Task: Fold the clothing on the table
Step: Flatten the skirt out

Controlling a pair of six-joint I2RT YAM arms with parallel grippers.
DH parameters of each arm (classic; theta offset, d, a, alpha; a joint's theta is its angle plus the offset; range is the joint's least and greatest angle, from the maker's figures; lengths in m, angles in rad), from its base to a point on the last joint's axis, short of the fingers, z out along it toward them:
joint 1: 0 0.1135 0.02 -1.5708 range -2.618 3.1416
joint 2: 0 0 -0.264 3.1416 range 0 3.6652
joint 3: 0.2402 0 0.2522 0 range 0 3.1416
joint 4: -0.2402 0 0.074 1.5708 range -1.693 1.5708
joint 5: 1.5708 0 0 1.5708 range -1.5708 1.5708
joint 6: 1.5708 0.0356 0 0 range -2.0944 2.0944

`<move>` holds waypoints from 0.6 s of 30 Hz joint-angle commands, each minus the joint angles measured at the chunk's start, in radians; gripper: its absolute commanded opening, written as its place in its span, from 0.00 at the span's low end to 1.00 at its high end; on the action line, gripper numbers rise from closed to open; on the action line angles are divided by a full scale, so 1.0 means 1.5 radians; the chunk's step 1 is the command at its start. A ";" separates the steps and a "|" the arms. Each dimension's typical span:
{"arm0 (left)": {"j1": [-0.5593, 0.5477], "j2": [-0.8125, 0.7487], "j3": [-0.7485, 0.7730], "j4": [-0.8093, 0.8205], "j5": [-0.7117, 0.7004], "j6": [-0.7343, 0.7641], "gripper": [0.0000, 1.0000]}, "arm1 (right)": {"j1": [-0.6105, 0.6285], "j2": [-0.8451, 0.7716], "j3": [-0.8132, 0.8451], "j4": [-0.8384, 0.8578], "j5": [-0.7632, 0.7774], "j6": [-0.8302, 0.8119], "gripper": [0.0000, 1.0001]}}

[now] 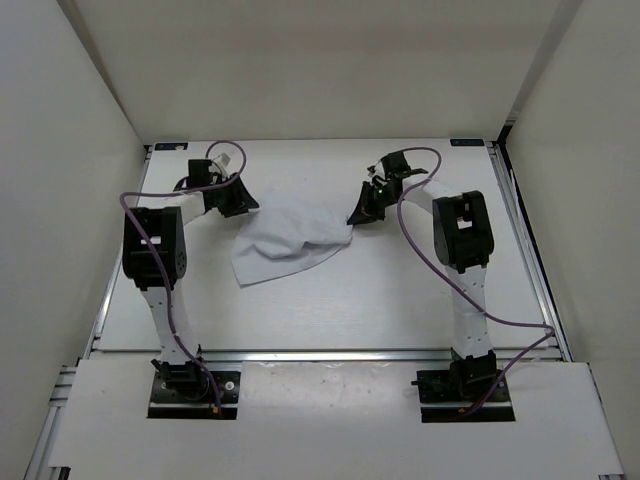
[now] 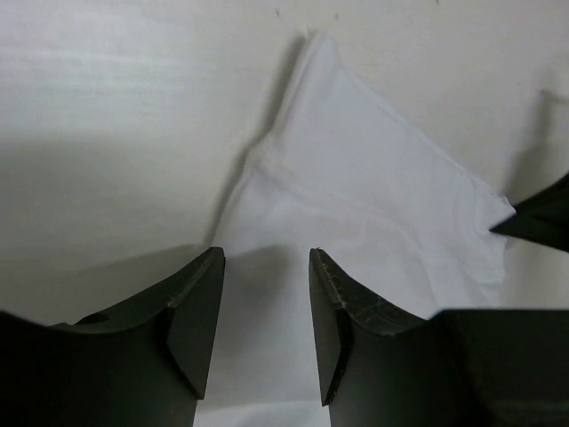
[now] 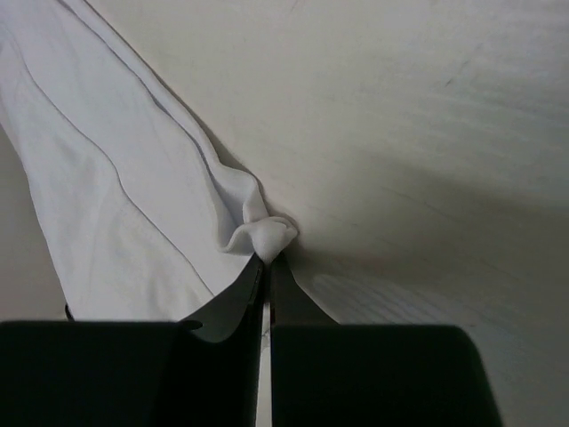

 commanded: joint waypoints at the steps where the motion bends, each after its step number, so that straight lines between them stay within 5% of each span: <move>1: -0.026 0.028 0.128 -0.081 -0.069 0.107 0.54 | 0.015 -0.026 -0.031 -0.022 -0.033 -0.034 0.00; 7: -0.057 0.130 0.325 -0.160 -0.105 0.180 0.56 | 0.008 -0.036 -0.066 -0.004 -0.068 -0.020 0.00; 18: -0.089 0.193 0.391 -0.213 -0.157 0.201 0.56 | -0.007 -0.044 -0.079 -0.032 -0.063 -0.055 0.00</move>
